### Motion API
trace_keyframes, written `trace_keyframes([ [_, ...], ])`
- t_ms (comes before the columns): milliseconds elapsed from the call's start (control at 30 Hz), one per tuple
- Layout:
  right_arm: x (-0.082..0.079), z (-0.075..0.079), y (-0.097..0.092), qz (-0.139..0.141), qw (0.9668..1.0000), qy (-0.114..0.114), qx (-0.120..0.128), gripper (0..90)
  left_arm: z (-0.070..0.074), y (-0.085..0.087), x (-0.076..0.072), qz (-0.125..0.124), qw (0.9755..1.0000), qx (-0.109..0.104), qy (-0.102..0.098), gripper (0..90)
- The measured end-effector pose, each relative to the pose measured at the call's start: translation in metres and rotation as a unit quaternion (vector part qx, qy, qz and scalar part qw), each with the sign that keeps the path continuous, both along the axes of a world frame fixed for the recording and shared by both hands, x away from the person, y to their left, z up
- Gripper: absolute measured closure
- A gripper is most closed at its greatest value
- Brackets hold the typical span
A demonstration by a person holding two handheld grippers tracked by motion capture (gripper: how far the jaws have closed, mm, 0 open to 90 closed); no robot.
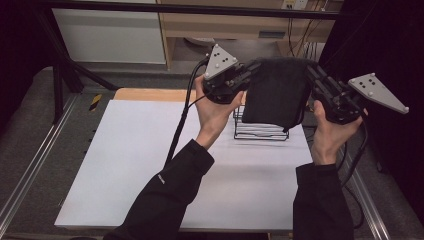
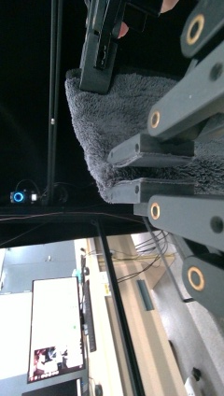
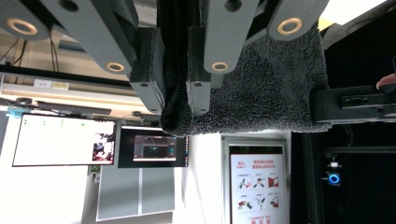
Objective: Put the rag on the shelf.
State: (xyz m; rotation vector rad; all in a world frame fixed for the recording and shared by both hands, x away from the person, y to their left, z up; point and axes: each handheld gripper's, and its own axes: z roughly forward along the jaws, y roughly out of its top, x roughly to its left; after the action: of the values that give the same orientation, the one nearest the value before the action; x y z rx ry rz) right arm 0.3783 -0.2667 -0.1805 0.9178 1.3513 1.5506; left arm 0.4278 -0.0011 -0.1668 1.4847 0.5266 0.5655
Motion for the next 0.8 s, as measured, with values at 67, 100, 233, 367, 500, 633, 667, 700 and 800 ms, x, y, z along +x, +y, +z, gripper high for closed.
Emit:
trace_keyframes([
  [67,0.002,0.005,-0.001,-0.002,1.0000,-0.003,-0.001,79.4,0.005,-0.002,0.002,0.002,1.0000,-0.002,-0.001,82.5],
  [100,0.004,0.008,-0.001,-0.004,1.0000,-0.005,-0.001,79.4,0.007,-0.002,0.004,0.002,1.0000,-0.004,-0.002,82.5],
  [233,0.011,0.018,-0.003,-0.009,0.9999,-0.009,0.000,79.4,0.017,-0.007,0.009,0.007,0.9999,-0.005,-0.007,82.4],
  [367,0.018,0.026,-0.005,-0.012,0.9998,-0.013,0.003,79.5,0.024,-0.009,0.014,0.009,0.9999,-0.010,-0.007,82.5],
  [500,0.024,0.031,-0.006,-0.014,0.9998,-0.016,0.004,79.5,0.032,-0.012,0.020,0.013,0.9998,-0.013,-0.007,82.4],
  [633,0.030,0.038,-0.007,-0.014,0.9997,-0.021,0.006,79.4,0.040,-0.014,0.025,0.019,0.9997,-0.013,-0.010,82.4],
  [667,0.032,0.039,-0.008,-0.014,0.9996,-0.023,0.006,79.5,0.041,-0.014,0.026,0.020,0.9996,-0.015,-0.011,82.4],
  [700,0.033,0.040,-0.008,-0.015,0.9996,-0.023,0.006,79.4,0.043,-0.014,0.027,0.021,0.9996,-0.014,-0.011,82.4],
  [800,0.038,0.046,-0.008,-0.014,0.9995,-0.027,0.007,79.4,0.049,-0.015,0.031,0.026,0.9994,-0.018,-0.014,82.4],
])
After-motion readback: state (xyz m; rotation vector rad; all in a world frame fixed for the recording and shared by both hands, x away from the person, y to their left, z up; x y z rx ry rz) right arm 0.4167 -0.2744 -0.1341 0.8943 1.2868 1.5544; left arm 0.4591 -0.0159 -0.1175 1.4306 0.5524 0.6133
